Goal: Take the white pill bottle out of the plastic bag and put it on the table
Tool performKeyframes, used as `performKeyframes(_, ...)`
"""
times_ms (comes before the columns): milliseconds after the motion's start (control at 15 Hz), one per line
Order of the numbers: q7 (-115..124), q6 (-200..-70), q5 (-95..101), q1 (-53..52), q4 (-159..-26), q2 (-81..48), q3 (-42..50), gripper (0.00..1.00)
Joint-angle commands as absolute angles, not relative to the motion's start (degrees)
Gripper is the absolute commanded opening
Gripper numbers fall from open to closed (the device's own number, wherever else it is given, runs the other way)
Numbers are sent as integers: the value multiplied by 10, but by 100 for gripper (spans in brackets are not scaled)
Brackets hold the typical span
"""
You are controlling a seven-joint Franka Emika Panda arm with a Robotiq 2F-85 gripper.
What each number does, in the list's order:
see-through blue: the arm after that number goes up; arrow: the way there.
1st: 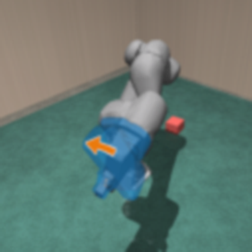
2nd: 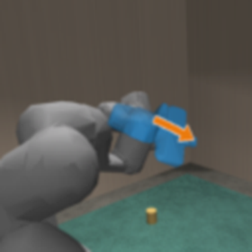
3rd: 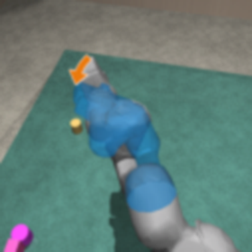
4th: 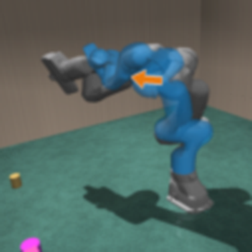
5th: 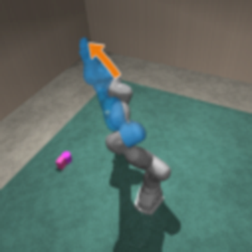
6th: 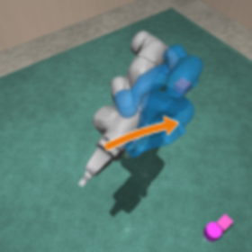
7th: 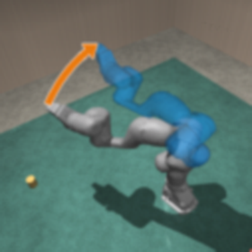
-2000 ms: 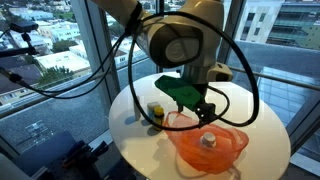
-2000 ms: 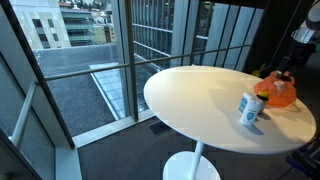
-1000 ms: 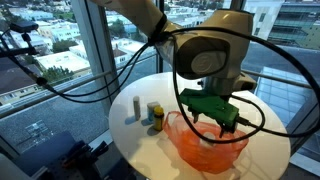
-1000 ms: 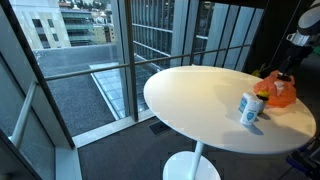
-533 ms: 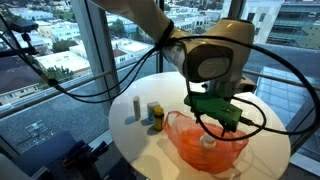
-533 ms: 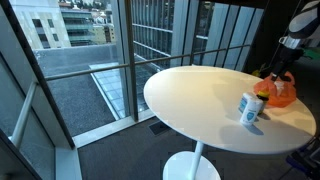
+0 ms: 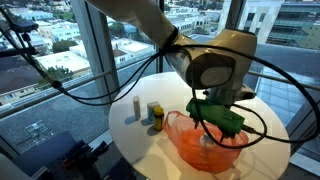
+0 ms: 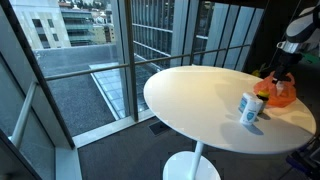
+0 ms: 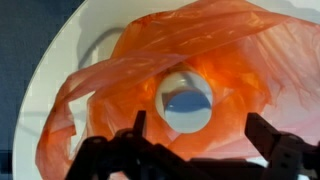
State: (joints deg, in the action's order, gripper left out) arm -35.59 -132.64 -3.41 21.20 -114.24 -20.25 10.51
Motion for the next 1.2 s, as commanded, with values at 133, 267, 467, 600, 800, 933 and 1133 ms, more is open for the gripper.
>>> performKeyframes(133,-389,-1307,-40,224,-1128,-214,95,100)
performKeyframes(267,-385,-1306,-37,221,-1127,-214,96,72)
performKeyframes(467,-374,-1306,-30,218,-1126,-212,100,49)
performKeyframes(600,-368,-1303,-28,217,-1124,-207,102,34)
performKeyframes(800,-365,-1298,-28,217,-1124,-198,104,19)
performKeyframes(933,-361,-1296,-25,214,-1125,-190,105,19)
performKeyframes(1133,-357,-1281,-23,209,-1126,-175,105,19)
